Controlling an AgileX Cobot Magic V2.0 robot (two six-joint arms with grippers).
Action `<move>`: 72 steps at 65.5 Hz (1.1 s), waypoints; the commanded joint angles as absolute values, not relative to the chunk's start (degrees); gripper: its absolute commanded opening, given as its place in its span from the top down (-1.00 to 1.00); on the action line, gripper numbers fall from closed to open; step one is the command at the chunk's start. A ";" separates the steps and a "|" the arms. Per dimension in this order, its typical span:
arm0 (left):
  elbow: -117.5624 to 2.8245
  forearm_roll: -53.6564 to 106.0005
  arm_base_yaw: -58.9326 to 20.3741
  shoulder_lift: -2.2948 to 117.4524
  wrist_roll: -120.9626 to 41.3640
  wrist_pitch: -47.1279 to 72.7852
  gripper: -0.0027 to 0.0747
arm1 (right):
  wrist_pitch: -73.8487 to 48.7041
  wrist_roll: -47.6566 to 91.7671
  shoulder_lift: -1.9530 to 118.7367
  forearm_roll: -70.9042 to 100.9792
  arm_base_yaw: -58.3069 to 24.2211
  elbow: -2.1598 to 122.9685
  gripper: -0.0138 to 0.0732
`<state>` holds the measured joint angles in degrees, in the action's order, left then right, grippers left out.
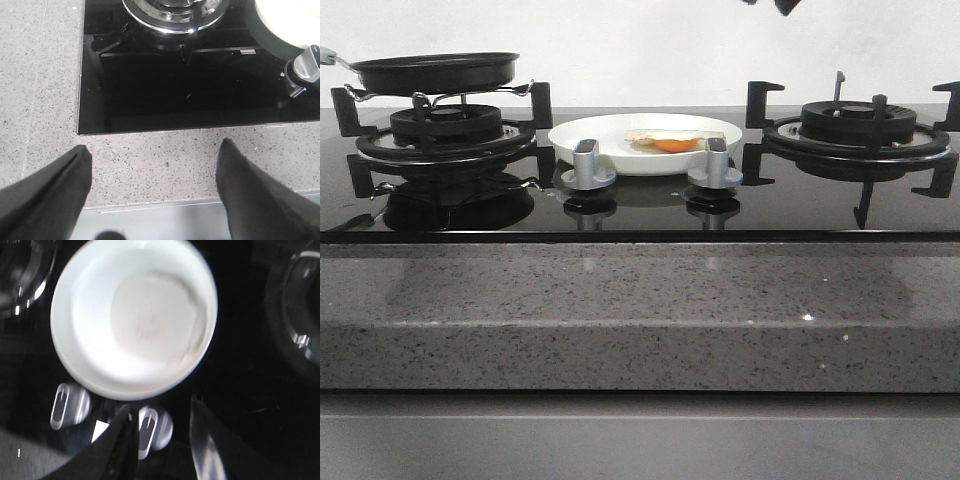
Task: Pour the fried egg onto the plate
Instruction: 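Open the right gripper and raise it away from the plate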
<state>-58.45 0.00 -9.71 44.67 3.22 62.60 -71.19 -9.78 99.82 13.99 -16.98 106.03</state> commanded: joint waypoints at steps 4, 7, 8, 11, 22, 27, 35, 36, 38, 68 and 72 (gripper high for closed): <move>-59.74 0.43 -10.17 44.39 3.76 59.57 -0.40 | -66.43 -8.94 87.42 11.74 -19.19 96.92 0.01; -59.74 0.43 -10.17 44.39 3.76 59.57 -0.40 | -64.87 -8.94 84.55 11.60 -19.38 93.85 0.01; -59.74 0.43 -10.17 44.39 3.76 59.57 -0.40 | -64.47 -8.94 83.10 11.60 -19.39 92.87 0.01; -59.74 0.43 -10.17 44.39 3.76 59.57 -0.40 | -63.28 -8.94 80.27 11.60 -19.39 89.60 0.01; -59.74 0.43 -10.17 44.39 3.76 59.57 -0.40 | -61.23 -8.94 68.83 11.12 -19.39 79.44 0.01; -59.74 0.43 -10.17 44.39 3.76 59.57 -0.40 | -60.83 -8.94 64.39 10.82 -19.39 75.80 0.01; -59.74 0.43 -10.17 44.39 3.76 59.57 -0.40 | -60.25 -8.94 58.21 10.57 -19.39 69.07 0.01; -59.74 0.43 -10.17 44.39 3.76 59.57 -0.40 | -60.17 -8.94 57.22 10.57 -19.39 68.29 0.01; -59.74 0.43 -10.17 44.39 3.76 59.57 -0.40 | -60.03 -8.94 55.89 10.57 -19.39 66.36 0.01; -59.74 0.43 -10.17 44.39 3.76 59.57 -0.40 | -59.13 -8.94 41.61 10.57 -19.39 50.95 0.01; -59.74 0.43 -10.17 44.39 3.76 59.57 -0.40 | -59.13 -8.94 41.54 10.57 -19.39 50.95 0.01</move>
